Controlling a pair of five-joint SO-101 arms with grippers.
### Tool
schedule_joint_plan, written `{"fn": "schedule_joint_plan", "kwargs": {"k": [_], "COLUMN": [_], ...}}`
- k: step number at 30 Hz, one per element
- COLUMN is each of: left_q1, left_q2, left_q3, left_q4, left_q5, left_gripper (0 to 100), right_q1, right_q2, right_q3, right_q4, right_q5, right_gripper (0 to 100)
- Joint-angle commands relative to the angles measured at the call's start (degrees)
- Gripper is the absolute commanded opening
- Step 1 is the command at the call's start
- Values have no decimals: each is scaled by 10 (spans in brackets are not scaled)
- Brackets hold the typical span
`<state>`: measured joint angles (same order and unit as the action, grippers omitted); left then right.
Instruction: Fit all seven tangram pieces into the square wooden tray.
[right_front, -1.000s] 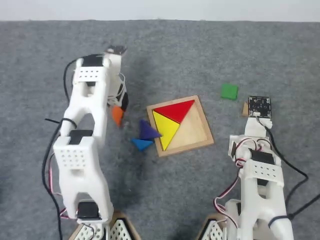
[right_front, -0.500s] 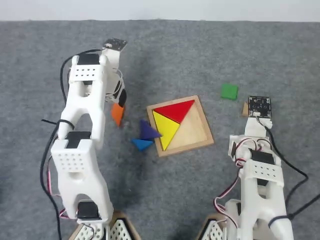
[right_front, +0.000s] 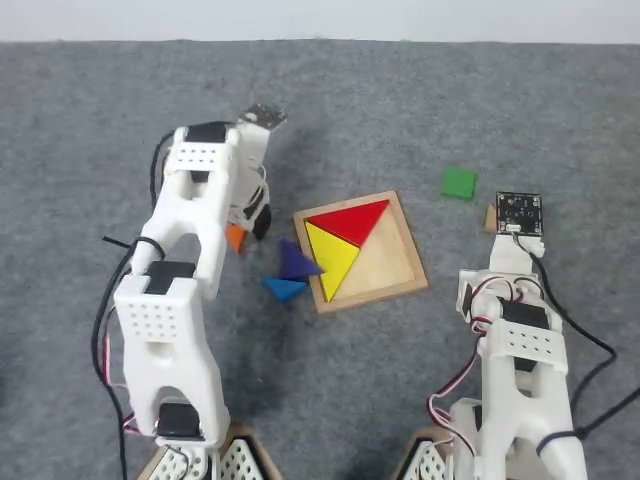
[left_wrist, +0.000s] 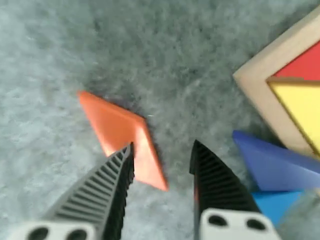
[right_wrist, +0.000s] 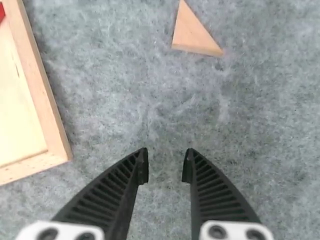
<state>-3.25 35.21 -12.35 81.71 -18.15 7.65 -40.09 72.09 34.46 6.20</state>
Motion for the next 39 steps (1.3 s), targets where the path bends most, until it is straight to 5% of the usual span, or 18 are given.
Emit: {"fn": "schedule_joint_plan", "kwargs": {"k": [1,27,39], "left_q1": [-9,-44,-67], "left_q2": [-5,-75,-81], "left_q3": [45,-5,-5], "left_q4": [-47,6,42], "left_q5": [-17,-35,-106], "left_gripper": [181,180,152], "right_q1": [3,5,4], "right_q2": [-21,-18,-18], "right_q3": [-2,-2,-2], "right_q4": [-10,-10,-9], "right_q5": [8,8,8], "right_gripper": [123,123,123]}}
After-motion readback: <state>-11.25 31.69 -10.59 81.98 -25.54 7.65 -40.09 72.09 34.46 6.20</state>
